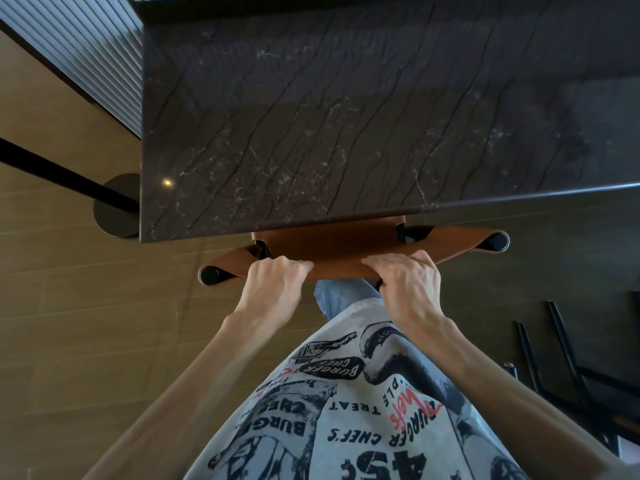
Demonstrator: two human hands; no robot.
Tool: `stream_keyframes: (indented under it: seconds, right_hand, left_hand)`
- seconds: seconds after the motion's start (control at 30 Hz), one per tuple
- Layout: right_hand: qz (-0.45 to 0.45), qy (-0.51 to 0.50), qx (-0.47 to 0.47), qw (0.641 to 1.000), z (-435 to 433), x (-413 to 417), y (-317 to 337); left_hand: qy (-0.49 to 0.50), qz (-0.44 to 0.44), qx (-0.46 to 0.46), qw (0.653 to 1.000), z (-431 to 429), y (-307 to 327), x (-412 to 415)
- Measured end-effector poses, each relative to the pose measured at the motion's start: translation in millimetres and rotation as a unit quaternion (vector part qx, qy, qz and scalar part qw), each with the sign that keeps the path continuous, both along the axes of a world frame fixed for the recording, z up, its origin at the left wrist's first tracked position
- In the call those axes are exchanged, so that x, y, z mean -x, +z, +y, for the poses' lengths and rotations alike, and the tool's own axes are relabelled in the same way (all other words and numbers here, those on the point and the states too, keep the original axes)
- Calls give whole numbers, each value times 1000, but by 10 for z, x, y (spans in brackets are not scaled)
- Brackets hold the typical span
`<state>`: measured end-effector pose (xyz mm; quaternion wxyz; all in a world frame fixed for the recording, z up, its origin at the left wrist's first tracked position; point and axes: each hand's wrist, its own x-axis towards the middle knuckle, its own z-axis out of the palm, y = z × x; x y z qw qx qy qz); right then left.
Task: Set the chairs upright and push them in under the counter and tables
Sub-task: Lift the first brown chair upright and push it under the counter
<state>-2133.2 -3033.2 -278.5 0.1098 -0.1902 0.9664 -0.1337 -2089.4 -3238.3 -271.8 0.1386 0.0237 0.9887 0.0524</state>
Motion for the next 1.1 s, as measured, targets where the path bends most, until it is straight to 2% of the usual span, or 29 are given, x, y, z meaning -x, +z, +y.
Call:
stream_keyframes:
  seconds: [0.73,1.1]
  right_hand:
    - [35,-2,23,999,-83,-12,-76]
    - [23,-13,21,999,-82,-87,-125]
  left_hand:
    - [44,22,-25,998,-83,-80,-14]
    - [53,16,-35,998,-75,-132,-74]
